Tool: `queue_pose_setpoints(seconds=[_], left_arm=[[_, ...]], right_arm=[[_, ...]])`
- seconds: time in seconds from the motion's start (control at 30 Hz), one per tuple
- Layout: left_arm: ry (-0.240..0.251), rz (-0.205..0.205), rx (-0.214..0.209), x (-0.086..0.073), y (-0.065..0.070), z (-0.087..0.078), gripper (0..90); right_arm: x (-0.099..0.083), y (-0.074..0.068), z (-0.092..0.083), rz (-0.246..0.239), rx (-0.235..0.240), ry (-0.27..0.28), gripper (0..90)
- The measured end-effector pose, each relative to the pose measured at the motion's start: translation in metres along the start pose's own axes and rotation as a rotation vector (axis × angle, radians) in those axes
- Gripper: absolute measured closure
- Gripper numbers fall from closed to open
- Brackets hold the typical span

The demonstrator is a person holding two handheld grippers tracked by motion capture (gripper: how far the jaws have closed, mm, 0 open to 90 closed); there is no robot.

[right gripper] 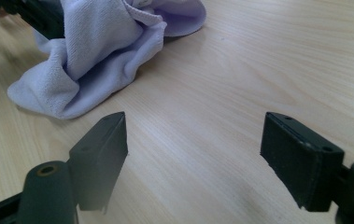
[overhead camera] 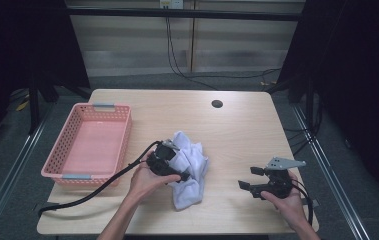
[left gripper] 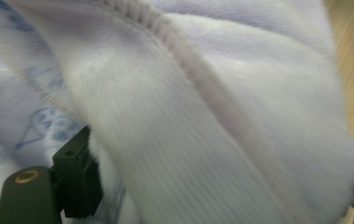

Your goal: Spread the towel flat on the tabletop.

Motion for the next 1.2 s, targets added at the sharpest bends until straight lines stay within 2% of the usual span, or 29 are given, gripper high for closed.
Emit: queue_pose_setpoints(seconds=[0.03, 0.1, 0.17, 0.2, 0.23, 0.3, 0.33, 0.37, 0.4, 0.43, 0.47, 0.5, 0.53, 0.57, 0.6, 0.63, 0.67, 0.7, 0.73, 0.8, 0.87, 0.97, 1.0, 1.07, 1.13, 1.2], left_arm=[[0.018, 0.004, 0.004, 0.002, 0.001, -0.006, 16.6], [0.048, -0.006, -0.019, 0.003, 0.004, -0.014, 16.3], [0.067, -0.004, 0.002, -0.002, 0.005, -0.025, 16.6], [0.067, -0.004, 0.002, -0.002, 0.005, -0.025, 16.6], [0.082, -0.003, 0.001, -0.006, 0.009, -0.034, 16.6], [0.093, -0.002, -0.002, -0.009, 0.011, -0.038, 18.7], [0.107, -0.012, 0.008, -0.013, 0.012, -0.044, 18.7], [0.128, -0.017, 0.005, -0.02, 0.015, -0.05, 24.2], [0.128, -0.017, 0.005, -0.02, 0.015, -0.05, 27.9], [0.132, -0.01, 0.039, -0.031, 0.015, -0.055, 31.9], [0.139, -0.016, 0.055, -0.036, 0.014, -0.055, 32.8], [0.139, -0.016, 0.055, -0.036, 0.014, -0.055, 38.8], [0.143, -0.017, 0.056, -0.04, 0.014, -0.054, 38.8], [0.146, -0.003, 0.069, -0.045, 0.015, -0.052, 45.6], [0.143, -0.002, 0.062, -0.049, 0.017, -0.049, 52.9], [0.153, -0.013, 0.023, -0.052, 0.022, -0.042, 62.3], [0.153, -0.013, 0.023, -0.052, 0.022, -0.042, 65.9], [0.142, -0.015, 0.016, -0.055, 0.024, -0.035, 65.9], [0.107, -0.006, 0.005, -0.058, 0.028, -0.022, 68.1], [0.092, -0.002, -0.003, -0.058, 0.031, -0.016, 66.3], [0.07, 0.007, -0.016, -0.057, 0.036, -0.007, 58.6], [0.089, 0.016, -0.007, -0.049, 0.039, 0.005, 57.2], [0.122, 0.001, -0.031, -0.044, 0.041, 0.005, 56.5], [0.133, -0.003, -0.03, -0.043, 0.041, 0.003, 56.5], [0.122, 0.014, -0.007, -0.045, 0.04, -0.001, 55.8], [0.132, 0.001, -0.031, -0.05, 0.041, -0.008, 54.8]], right_arm=[[0.001, 0.0, 0.001, -0.002, -0.001, 0.0, 20.4], [0.004, -0.003, 0.002, -0.006, 0.0, 0.003, 20.3], [0.011, -0.012, 0.004, -0.016, 0.019, 0.006, 19.7], [0.011, -0.012, 0.004, -0.016, 0.019, 0.006, 19.7], [0.018, -0.02, 0.006, -0.038, 0.034, 0.009, 20.1], [0.026, -0.028, 0.009, -0.057, 0.048, 0.012, 21.4], [0.026, -0.028, 0.009, -0.057, 0.048, 0.012, 21.4], [0.036, -0.041, 0.013, -0.085, 0.083, 0.02, 26.1], [0.036, -0.041, 0.013, -0.085, 0.083, 0.02, 26.1], [0.047, -0.052, 0.019, -0.103, 0.109, 0.031, 26.4], [0.052, -0.057, 0.023, -0.114, 0.116, 0.036, 26.8], [0.052, -0.057, 0.023, -0.114, 0.116, 0.036, 26.8], [0.058, -0.062, 0.027, -0.123, 0.126, 0.042, 28.4], [0.061, -0.066, 0.03, -0.127, 0.134, 0.043, 30.3], [0.066, -0.071, 0.035, -0.133, 0.146, 0.044, 32.9], [0.072, -0.08, 0.043, -0.137, 0.17, 0.051, 35.3], [0.072, -0.08, 0.043, -0.137, 0.17, 0.051, 35.3], [0.073, -0.083, 0.046, -0.138, 0.176, 0.047, 38.0], [0.074, -0.09, 0.055, -0.146, 0.195, 0.035, 39.4], [0.074, -0.093, 0.059, -0.15, 0.202, 0.027, 39.3], [0.077, -0.098, 0.063, -0.146, 0.219, 0.033, 38.5], [0.082, -0.106, 0.068, -0.15, 0.24, 0.043, 37.3], [0.086, -0.112, 0.073, -0.154, 0.252, 0.045, 34.9], [0.088, -0.114, 0.075, -0.154, 0.252, 0.047, 34.5], [0.092, -0.119, 0.082, -0.152, 0.263, 0.049, 34.5], [0.091, -0.121, 0.091, -0.16, 0.257, 0.033, 35.2]])
Point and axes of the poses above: each handheld gripper's, and its own axes: z roughly forward along the jaws, x roughly out of its top, y roughly to its right, the point moved 10 cm from there along z, roughly forward along the jaws, and after that the axes turned 8 degrees about -x, right-handed, at the moved point
